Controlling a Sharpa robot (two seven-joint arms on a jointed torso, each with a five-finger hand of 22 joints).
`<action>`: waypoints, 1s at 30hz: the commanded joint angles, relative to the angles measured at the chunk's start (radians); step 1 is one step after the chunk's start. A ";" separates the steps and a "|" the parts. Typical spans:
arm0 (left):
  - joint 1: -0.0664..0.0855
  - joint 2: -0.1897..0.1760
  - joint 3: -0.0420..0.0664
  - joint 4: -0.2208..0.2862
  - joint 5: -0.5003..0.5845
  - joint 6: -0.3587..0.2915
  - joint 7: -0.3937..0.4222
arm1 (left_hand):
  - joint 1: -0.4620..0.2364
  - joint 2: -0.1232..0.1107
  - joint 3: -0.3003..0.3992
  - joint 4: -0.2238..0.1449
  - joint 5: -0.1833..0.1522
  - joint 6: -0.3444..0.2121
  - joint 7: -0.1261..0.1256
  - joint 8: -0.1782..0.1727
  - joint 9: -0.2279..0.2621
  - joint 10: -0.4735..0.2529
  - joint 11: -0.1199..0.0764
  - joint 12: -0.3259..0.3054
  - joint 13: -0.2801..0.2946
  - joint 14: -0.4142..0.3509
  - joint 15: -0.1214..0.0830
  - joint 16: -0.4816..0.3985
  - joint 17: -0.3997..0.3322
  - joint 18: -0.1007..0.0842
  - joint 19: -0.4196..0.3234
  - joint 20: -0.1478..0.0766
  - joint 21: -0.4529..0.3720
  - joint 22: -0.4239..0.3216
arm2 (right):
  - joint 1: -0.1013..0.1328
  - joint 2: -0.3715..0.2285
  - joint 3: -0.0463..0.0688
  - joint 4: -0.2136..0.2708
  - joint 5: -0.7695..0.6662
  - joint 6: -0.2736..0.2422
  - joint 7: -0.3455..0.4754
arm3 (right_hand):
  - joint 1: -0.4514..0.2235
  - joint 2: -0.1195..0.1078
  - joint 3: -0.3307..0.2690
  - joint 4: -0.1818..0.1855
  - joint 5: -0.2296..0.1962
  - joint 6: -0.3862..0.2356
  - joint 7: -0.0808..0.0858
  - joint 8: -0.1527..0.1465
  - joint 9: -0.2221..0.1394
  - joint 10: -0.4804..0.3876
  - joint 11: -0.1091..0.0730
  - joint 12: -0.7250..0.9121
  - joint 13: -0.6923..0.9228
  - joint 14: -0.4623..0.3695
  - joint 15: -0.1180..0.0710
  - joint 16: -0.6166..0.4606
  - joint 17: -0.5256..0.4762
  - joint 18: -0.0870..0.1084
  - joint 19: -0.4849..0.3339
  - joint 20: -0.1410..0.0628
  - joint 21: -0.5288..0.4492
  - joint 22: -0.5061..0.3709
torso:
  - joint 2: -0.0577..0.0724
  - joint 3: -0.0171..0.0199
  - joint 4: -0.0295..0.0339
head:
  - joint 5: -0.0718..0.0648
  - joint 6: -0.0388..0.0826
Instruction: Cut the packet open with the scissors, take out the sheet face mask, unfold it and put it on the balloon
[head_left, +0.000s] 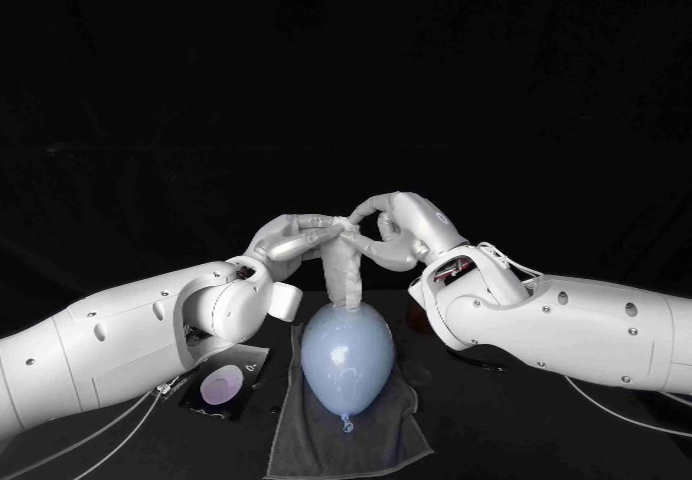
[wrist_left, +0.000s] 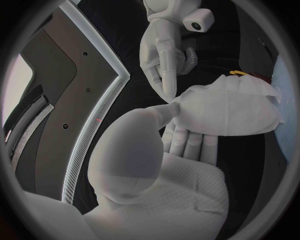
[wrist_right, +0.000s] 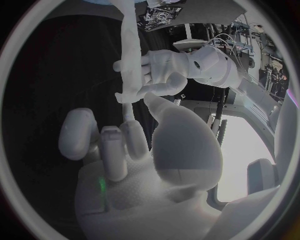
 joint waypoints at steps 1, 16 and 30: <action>0.002 0.003 0.002 0.002 0.005 0.013 0.011 | -0.008 -0.001 0.011 -0.004 0.004 0.001 0.009 0.005 0.000 -0.008 0.004 -0.008 -0.001 -0.009 0.003 -0.010 -0.003 0.003 -0.010 0.001 -0.005 -0.002 | -0.001 0.007 0.001 -0.001 -0.066 0.022 -0.025 | 0.013 0.002 -0.010 0.003 -0.004 0.010 -0.001 -0.003 0.000 0.000 -0.010 0.005 0.113 0.106 0.000 0.004 0.263 -0.001 0.001 0.003 0.004 0.155 | 0.000 0.0006 -0.0006 | 0.000 0.000; 0.002 0.004 0.002 0.007 0.017 0.045 0.004 | -0.015 -0.003 0.023 -0.010 0.004 0.010 0.015 0.009 0.003 -0.016 0.010 -0.020 -0.001 -0.015 0.009 -0.028 -0.011 0.004 -0.028 0.011 -0.012 -0.007 | -0.003 0.027 0.000 -0.027 -0.109 0.054 -0.056 | 0.075 0.011 -0.029 -0.003 -0.004 0.046 -0.012 -0.001 0.000 0.000 -0.019 0.005 0.113 0.106 -0.008 0.004 0.263 -0.001 0.000 -0.002 0.004 0.155 | -0.001 0.0008 -0.0010 | 0.001 -0.001; 0.002 0.005 0.001 0.007 0.039 0.070 -0.001 | -0.055 -0.014 0.088 -0.050 0.004 0.011 0.018 0.007 0.003 -0.017 0.013 -0.030 0.002 -0.013 0.012 -0.046 -0.015 0.015 -0.046 0.026 -0.016 -0.011 | -0.008 0.033 0.000 -0.032 -0.146 0.069 -0.071 | 0.151 0.019 -0.033 -0.035 -0.004 0.090 -0.030 0.016 0.005 0.001 -0.035 0.004 0.114 0.106 -0.021 0.004 0.263 -0.003 0.005 -0.012 0.017 0.158 | 0.000 0.0006 -0.0007 | 0.000 -0.004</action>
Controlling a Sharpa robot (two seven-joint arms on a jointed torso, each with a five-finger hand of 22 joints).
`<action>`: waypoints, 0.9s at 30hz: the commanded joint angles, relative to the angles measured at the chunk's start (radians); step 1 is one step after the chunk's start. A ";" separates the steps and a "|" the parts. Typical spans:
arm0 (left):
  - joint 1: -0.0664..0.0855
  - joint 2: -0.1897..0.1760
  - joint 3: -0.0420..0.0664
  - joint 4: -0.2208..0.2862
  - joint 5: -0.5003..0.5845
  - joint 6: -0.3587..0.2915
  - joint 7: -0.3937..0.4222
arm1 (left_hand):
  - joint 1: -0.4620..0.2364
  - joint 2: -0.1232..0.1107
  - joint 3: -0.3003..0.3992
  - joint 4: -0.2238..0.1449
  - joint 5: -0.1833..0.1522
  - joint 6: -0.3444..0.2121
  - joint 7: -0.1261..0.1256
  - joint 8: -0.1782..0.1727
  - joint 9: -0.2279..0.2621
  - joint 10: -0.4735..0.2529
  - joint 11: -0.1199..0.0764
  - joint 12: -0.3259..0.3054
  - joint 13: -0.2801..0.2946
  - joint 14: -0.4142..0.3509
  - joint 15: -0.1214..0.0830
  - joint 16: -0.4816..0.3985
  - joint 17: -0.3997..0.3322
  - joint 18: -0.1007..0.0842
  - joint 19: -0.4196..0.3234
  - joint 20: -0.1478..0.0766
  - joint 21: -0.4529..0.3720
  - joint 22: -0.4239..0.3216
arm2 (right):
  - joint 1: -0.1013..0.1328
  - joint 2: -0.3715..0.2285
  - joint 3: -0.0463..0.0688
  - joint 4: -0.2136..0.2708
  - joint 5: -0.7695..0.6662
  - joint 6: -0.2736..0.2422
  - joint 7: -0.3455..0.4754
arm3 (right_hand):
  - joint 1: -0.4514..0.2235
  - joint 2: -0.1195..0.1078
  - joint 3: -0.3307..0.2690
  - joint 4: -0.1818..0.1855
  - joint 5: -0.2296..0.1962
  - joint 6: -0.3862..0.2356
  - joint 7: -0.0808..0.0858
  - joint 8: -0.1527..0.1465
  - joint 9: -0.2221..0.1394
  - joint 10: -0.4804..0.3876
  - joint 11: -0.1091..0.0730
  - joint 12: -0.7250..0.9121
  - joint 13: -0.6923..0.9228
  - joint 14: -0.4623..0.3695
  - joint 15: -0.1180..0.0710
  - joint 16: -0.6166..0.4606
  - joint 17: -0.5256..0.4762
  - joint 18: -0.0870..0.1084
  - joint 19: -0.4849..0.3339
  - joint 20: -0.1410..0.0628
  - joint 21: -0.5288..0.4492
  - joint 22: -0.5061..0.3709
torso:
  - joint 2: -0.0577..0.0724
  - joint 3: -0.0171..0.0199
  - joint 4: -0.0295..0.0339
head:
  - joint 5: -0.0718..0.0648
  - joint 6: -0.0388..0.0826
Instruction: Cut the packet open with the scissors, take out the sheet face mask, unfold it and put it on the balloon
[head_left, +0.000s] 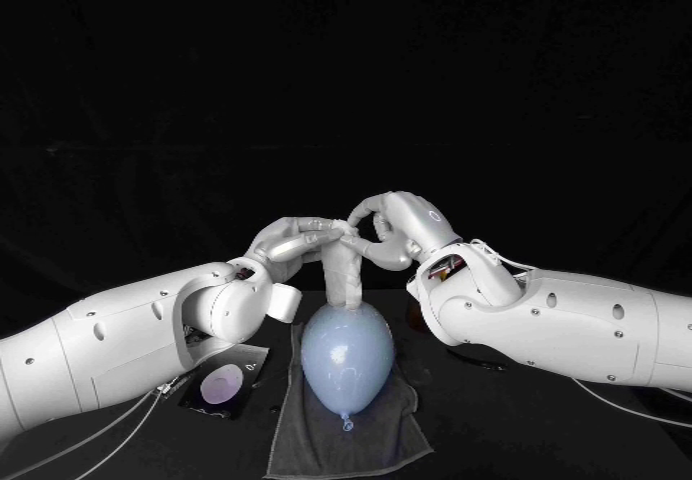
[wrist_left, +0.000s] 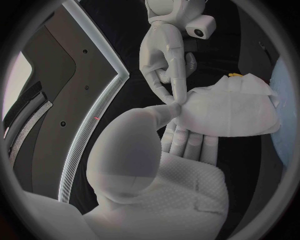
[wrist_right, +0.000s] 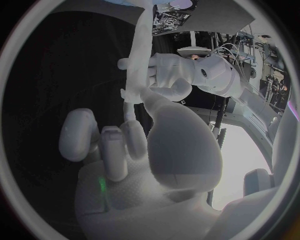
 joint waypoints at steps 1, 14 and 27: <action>0.004 0.006 0.004 0.008 0.014 0.051 0.015 | -0.016 -0.001 0.011 -0.002 0.004 0.008 0.006 -0.003 -0.003 -0.006 0.002 -0.003 0.002 -0.004 0.003 -0.005 -0.001 0.016 -0.007 0.002 -0.003 -0.001 | -0.005 0.005 -0.003 0.003 -0.036 0.038 -0.008 | 0.018 0.006 0.002 -0.008 -0.003 0.013 -0.001 0.006 0.002 0.002 -0.009 0.006 0.115 0.106 -0.010 0.004 0.263 -0.003 0.000 -0.007 0.007 0.158 | 0.000 0.0001 -0.0006 | 0.000 -0.001; 0.004 0.006 0.004 0.008 0.015 0.046 0.005 | -0.023 -0.001 0.017 -0.006 0.004 0.008 0.005 -0.004 -0.003 -0.006 0.001 -0.004 0.002 -0.004 0.003 -0.007 -0.001 0.017 -0.007 0.003 -0.002 -0.001 | -0.007 0.002 -0.003 0.008 -0.030 -0.006 0.012 | 0.072 0.096 0.059 -0.019 -0.003 0.034 -0.022 0.021 0.008 0.018 -0.027 0.027 0.130 0.106 -0.025 0.004 0.263 -0.007 0.010 -0.020 0.031 0.164 | 0.000 0.0004 -0.0006 | -0.001 -0.001; 0.004 0.003 0.004 0.006 0.015 0.035 0.003 | -0.025 -0.001 0.019 -0.008 0.004 0.008 0.004 -0.004 -0.003 -0.006 0.001 -0.004 0.002 -0.003 0.003 -0.008 -0.001 0.019 -0.007 0.004 -0.001 0.000 | -0.007 -0.009 -0.003 0.014 -0.016 -0.013 0.021 | 0.081 0.115 0.086 -0.028 -0.003 0.023 -0.020 0.031 0.017 0.019 -0.026 0.024 0.129 0.106 -0.026 0.004 0.263 -0.008 0.010 -0.023 0.031 0.164 | 0.000 0.0000 -0.0007 | -0.002 0.000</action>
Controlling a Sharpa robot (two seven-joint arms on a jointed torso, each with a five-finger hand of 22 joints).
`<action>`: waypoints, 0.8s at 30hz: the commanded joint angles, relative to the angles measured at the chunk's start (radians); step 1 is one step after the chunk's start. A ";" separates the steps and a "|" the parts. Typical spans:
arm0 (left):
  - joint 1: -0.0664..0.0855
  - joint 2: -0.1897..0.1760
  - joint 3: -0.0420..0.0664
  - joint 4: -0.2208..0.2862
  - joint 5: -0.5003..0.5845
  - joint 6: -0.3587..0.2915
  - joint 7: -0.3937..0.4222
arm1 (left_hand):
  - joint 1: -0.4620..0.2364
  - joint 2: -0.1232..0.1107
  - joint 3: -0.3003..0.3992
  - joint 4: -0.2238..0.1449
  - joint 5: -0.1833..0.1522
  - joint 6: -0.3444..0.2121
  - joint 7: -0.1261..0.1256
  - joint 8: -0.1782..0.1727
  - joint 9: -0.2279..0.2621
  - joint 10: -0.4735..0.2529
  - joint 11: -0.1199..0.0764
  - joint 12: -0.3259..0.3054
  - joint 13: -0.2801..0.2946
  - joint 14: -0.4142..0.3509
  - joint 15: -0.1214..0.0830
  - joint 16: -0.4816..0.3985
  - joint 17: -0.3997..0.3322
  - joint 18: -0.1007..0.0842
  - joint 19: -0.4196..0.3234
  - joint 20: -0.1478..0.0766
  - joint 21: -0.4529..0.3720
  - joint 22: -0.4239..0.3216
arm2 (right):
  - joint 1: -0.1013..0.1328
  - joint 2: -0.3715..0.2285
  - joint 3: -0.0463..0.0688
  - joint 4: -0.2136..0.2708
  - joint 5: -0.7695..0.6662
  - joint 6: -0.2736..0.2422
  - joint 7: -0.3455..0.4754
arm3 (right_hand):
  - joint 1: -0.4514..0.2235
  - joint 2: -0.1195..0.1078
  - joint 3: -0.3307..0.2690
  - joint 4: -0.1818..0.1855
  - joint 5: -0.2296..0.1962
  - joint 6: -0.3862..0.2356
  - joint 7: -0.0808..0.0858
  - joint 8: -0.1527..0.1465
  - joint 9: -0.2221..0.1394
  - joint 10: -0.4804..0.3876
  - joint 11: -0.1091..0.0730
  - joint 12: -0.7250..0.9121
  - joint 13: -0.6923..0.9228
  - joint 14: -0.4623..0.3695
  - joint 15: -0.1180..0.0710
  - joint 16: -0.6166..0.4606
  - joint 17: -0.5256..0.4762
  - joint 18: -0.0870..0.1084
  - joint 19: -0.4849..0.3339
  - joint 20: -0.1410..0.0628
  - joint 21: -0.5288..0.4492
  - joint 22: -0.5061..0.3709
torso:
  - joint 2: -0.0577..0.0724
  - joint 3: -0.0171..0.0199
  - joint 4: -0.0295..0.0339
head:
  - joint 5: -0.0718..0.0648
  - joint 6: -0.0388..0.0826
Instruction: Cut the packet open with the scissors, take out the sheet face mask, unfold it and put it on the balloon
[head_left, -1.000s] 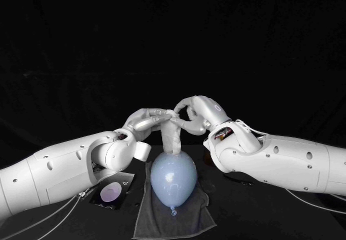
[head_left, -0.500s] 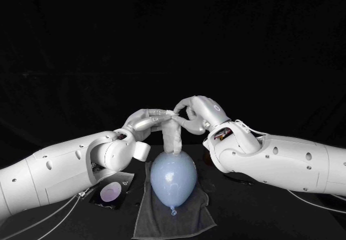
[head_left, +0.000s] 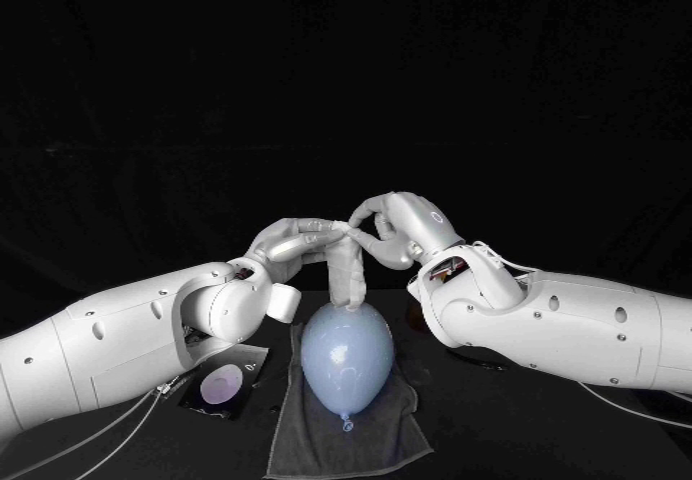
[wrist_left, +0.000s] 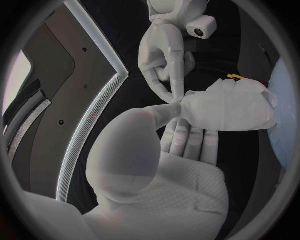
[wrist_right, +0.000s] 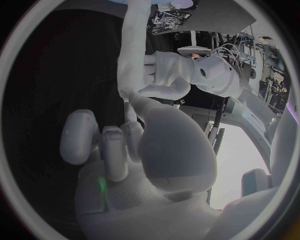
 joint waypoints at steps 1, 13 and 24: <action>0.004 0.004 0.003 0.006 0.004 0.028 0.016 | -0.007 0.000 0.006 -0.001 0.004 0.003 -0.001 -0.003 0.002 0.001 -0.006 -0.004 -0.001 -0.002 -0.002 -0.006 0.000 0.019 -0.005 0.002 -0.001 0.000 | -0.003 -0.001 -0.002 0.006 -0.003 0.009 0.018 | 0.001 0.005 0.008 -0.001 0.005 -0.006 -0.003 0.004 0.003 0.009 -0.008 -0.003 0.128 0.106 -0.008 0.003 0.263 -0.002 0.000 -0.005 0.004 0.164 | 0.000 -0.0004 0.0002 | -0.001 -0.001; 0.004 0.003 0.003 0.005 0.004 0.028 0.017 | -0.008 0.000 0.008 -0.003 0.004 0.003 -0.001 -0.003 0.002 0.001 -0.006 -0.004 -0.001 -0.002 -0.003 -0.007 0.000 0.019 -0.005 0.002 0.000 0.000 | -0.003 -0.008 -0.002 0.007 0.012 -0.002 0.026 | 0.002 0.023 0.058 -0.014 0.005 -0.011 0.001 0.025 0.015 0.019 -0.005 0.010 0.138 0.106 -0.006 0.003 0.263 -0.005 0.006 -0.005 0.023 0.168 | 0.000 -0.0001 0.0004 | -0.003 -0.001; 0.004 0.002 0.003 0.003 0.004 0.025 0.016 | -0.009 -0.001 0.010 -0.005 0.004 0.003 -0.002 -0.004 0.002 0.000 -0.006 -0.004 -0.001 -0.002 -0.003 -0.008 0.000 0.020 -0.006 0.003 0.000 0.000 | -0.003 -0.019 -0.002 0.014 0.039 -0.040 0.044 | -0.009 0.023 0.071 -0.020 0.005 -0.007 -0.001 0.037 0.019 0.031 -0.006 0.034 0.155 0.106 -0.007 0.003 0.263 -0.009 0.014 -0.005 0.047 0.174 | 0.000 0.0001 0.0002 | -0.003 -0.002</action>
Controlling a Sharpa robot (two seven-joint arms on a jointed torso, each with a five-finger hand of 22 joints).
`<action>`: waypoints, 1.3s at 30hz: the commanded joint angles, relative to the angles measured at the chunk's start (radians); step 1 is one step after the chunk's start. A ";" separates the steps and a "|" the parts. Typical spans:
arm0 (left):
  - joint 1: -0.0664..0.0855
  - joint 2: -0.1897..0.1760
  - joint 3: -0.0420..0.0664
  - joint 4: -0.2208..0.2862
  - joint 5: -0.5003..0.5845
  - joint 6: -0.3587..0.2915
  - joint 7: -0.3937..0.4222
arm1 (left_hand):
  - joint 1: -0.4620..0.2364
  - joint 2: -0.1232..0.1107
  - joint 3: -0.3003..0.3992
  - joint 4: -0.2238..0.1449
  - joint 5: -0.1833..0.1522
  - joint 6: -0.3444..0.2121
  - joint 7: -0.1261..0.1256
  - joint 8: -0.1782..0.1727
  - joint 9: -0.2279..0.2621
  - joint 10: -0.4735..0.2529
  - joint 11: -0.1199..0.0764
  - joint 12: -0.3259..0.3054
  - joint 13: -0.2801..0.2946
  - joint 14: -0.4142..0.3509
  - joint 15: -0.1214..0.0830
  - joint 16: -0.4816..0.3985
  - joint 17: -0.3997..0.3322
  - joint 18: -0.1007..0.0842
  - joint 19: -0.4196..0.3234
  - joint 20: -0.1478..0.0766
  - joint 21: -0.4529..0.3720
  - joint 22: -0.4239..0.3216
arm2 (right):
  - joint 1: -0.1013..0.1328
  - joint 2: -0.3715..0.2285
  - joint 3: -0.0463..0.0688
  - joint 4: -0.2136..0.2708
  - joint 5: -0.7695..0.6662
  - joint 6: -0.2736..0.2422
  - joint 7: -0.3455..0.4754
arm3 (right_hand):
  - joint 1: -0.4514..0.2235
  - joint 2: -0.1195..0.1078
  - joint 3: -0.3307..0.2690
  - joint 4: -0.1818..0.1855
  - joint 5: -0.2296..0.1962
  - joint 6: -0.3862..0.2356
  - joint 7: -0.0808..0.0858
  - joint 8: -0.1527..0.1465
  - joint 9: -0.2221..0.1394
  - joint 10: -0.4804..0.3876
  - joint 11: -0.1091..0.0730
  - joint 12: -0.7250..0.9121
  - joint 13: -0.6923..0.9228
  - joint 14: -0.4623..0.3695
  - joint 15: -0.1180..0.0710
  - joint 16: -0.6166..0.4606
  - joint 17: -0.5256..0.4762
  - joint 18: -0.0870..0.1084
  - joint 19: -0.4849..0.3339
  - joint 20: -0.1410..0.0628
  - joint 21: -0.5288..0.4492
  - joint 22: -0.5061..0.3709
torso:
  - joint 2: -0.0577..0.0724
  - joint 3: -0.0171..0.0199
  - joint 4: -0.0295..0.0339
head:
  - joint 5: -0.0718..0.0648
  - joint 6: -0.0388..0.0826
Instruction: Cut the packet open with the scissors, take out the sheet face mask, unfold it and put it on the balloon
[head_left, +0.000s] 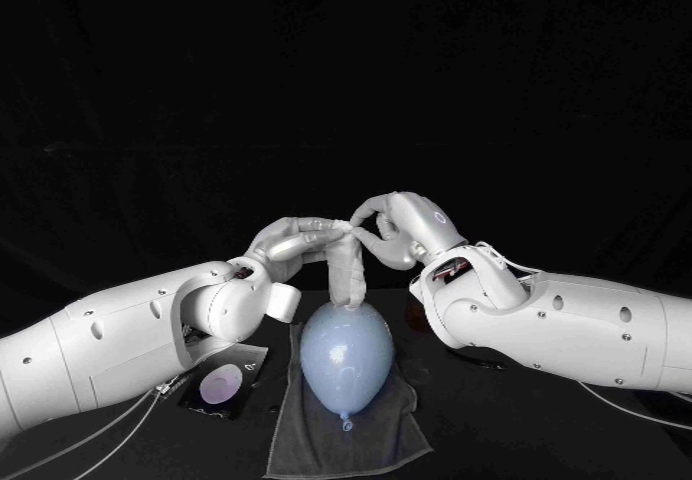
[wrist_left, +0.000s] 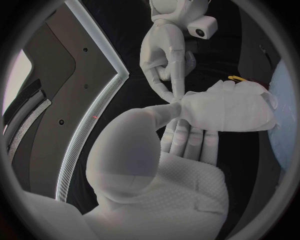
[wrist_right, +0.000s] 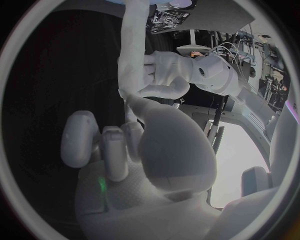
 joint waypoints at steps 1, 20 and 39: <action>0.003 0.001 0.002 0.001 0.004 0.017 0.016 | -0.007 0.002 0.007 -0.002 0.006 0.003 -0.002 0.003 0.001 0.001 -0.006 -0.004 -0.001 -0.003 -0.003 -0.004 0.000 0.020 -0.006 0.003 0.000 0.000 | -0.001 -0.004 0.000 0.002 0.018 -0.030 0.022 | -0.004 0.004 0.010 -0.001 0.002 0.009 0.000 0.009 0.013 0.034 -0.006 0.011 0.160 0.106 -0.007 0.003 0.263 -0.009 0.010 -0.001 0.009 0.175 | 0.000 0.0001 0.0000 | -0.001 0.000; 0.003 -0.004 0.002 0.000 0.004 0.009 0.017 | -0.008 0.003 0.009 -0.003 0.006 0.003 -0.003 0.003 0.001 0.000 -0.006 -0.005 -0.001 -0.003 -0.003 -0.005 0.000 0.020 -0.006 0.003 0.000 0.000 | -0.001 -0.034 0.001 0.014 0.097 -0.050 0.037 | -0.010 0.003 0.014 -0.003 0.002 0.010 -0.001 0.014 0.015 0.035 -0.007 0.012 0.161 0.106 -0.008 0.003 0.263 -0.009 0.011 -0.002 0.012 0.176 | 0.000 0.0002 -0.0005 | -0.001 -0.002; 0.003 -0.005 0.002 0.003 0.020 0.004 0.024 | -0.023 0.010 0.015 0.000 0.006 -0.001 0.000 0.001 0.001 -0.006 -0.004 -0.008 -0.002 -0.005 0.000 -0.011 -0.001 0.027 0.002 0.005 0.006 0.001 | 0.000 -0.050 0.002 0.005 0.327 -0.037 0.159 | -0.015 0.004 0.019 -0.005 0.002 0.005 0.000 0.017 0.015 0.029 -0.007 0.000 0.153 0.106 -0.008 0.003 0.263 -0.006 0.006 -0.002 -0.006 0.172 | 0.000 -0.0008 -0.0002 | 0.000 0.001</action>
